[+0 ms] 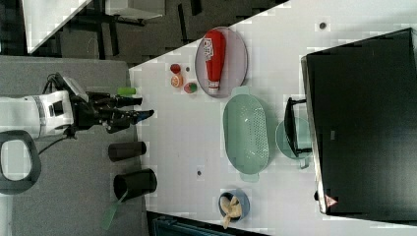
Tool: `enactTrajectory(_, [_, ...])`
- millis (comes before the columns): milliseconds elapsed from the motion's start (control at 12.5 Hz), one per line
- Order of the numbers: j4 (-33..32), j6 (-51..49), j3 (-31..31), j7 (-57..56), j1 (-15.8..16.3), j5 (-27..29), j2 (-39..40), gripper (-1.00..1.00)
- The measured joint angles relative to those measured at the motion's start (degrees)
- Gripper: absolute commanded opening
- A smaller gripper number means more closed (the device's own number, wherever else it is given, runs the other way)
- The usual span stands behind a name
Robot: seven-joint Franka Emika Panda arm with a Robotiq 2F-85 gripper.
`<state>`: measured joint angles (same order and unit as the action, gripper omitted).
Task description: Drag strainer right to left.
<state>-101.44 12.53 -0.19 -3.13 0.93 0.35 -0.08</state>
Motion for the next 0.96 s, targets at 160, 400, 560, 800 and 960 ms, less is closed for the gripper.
enactTrajectory(160, [-11.5,-11.2,-2.5,2.0,0.4,-0.9,-11.8,0.82])
enactTrajectory(400, [-15.1,-13.8,-5.0,2.9,-2.6,-4.2,-24.5,1.00])
enactTrajectory(560, [-14.3,-12.3,-5.6,3.2,-3.4,-4.1,-27.9,1.00])
enactTrajectory(800, [-14.3,-8.9,-4.3,5.8,-4.0,-3.2,-23.7,1.00])
enactTrajectory(960, [-17.4,-0.7,-1.3,11.0,-4.0,-3.1,-16.9,1.00])
